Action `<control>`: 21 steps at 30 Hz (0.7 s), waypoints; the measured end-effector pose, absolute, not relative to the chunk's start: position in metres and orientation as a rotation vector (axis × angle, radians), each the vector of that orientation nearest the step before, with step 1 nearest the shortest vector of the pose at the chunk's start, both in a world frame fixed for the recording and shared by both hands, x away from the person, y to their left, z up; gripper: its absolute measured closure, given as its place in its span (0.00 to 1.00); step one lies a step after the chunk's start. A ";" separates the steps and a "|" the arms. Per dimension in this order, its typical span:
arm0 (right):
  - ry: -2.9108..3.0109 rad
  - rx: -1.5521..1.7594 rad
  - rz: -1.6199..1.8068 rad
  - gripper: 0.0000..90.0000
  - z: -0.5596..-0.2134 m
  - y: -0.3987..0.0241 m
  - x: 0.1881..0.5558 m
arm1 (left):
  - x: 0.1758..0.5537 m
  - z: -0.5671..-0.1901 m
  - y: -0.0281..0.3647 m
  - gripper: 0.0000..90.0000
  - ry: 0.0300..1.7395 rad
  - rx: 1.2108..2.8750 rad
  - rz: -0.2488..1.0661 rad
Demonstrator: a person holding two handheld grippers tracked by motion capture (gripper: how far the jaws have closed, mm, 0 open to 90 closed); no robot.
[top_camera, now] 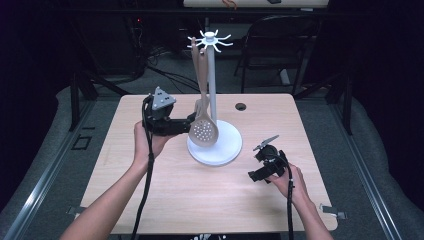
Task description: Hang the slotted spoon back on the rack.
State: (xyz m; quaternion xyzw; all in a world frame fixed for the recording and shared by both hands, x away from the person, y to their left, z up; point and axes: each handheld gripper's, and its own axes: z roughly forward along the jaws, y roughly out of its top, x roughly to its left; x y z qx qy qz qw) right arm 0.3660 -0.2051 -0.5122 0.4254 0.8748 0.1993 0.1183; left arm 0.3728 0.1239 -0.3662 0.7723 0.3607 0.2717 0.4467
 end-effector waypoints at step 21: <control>2.550 1.242 0.567 0.12 -0.515 -0.203 0.365 | 0.333 -0.434 0.193 0.16 1.055 2.006 0.600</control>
